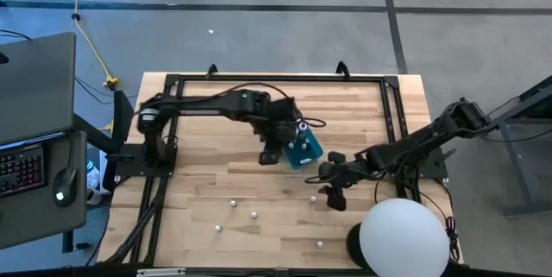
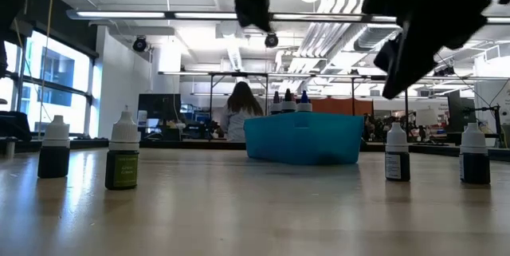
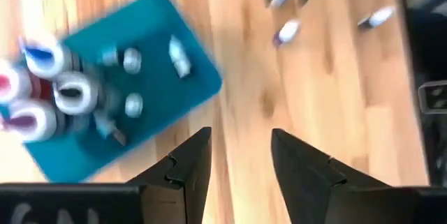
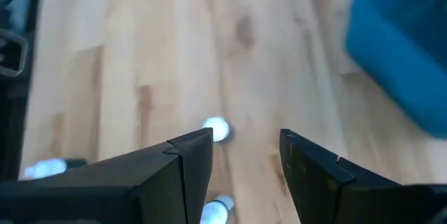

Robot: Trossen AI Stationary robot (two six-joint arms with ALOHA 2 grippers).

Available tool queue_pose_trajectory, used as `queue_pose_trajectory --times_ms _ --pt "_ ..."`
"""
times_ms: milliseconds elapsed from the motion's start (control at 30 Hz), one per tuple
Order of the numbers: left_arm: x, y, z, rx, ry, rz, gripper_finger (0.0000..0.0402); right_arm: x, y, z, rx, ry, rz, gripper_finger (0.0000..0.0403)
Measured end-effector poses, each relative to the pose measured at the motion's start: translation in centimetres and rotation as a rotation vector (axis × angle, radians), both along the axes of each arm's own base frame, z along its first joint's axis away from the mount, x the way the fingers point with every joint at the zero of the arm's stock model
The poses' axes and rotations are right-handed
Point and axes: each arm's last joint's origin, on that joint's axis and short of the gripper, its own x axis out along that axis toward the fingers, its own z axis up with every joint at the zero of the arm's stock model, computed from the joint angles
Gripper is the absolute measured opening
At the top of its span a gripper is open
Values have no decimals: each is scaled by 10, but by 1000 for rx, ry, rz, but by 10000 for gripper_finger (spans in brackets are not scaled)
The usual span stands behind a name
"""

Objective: Pick & Place food coloring
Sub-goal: Put the small blue food coloring bottle into the blue container

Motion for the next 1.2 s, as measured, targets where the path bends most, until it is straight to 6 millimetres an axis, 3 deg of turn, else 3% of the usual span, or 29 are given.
queue_pose_trajectory --times_ms 100,233,400,567,633,700,800,867,967,1100,1200 --pt "-20 -10 11 50 65 4 147 3 2 -10 -26 -100 111 158" --pt "-31 -23 23 160 56 16 147 9 6 -24 -71 -206 266 158" --pt "-58 -37 44 293 73 92 147 13 9 -38 -66 -154 291 158" --pt "-82 -43 45 320 31 150 147 16 10 -51 -50 -109 302 158" --pt "-99 -47 34 325 53 165 147 16 10 -56 -57 -90 299 158" --pt "-101 -47 24 318 -52 182 147 16 9 -58 -83 -81 278 158" --pt "-124 -49 -11 310 -48 188 147 17 8 -59 -93 -77 248 158" --pt "-121 -50 -27 296 -213 179 147 17 8 -59 -88 -72 241 154" --pt "-132 -50 -64 305 -292 111 147 17 8 -59 -95 -66 222 139" --pt "-131 -48 -94 266 -454 55 147 18 7 -63 -64 -45 142 100" --pt "-129 -46 -104 243 -523 65 147 18 7 -65 -57 -37 99 64"
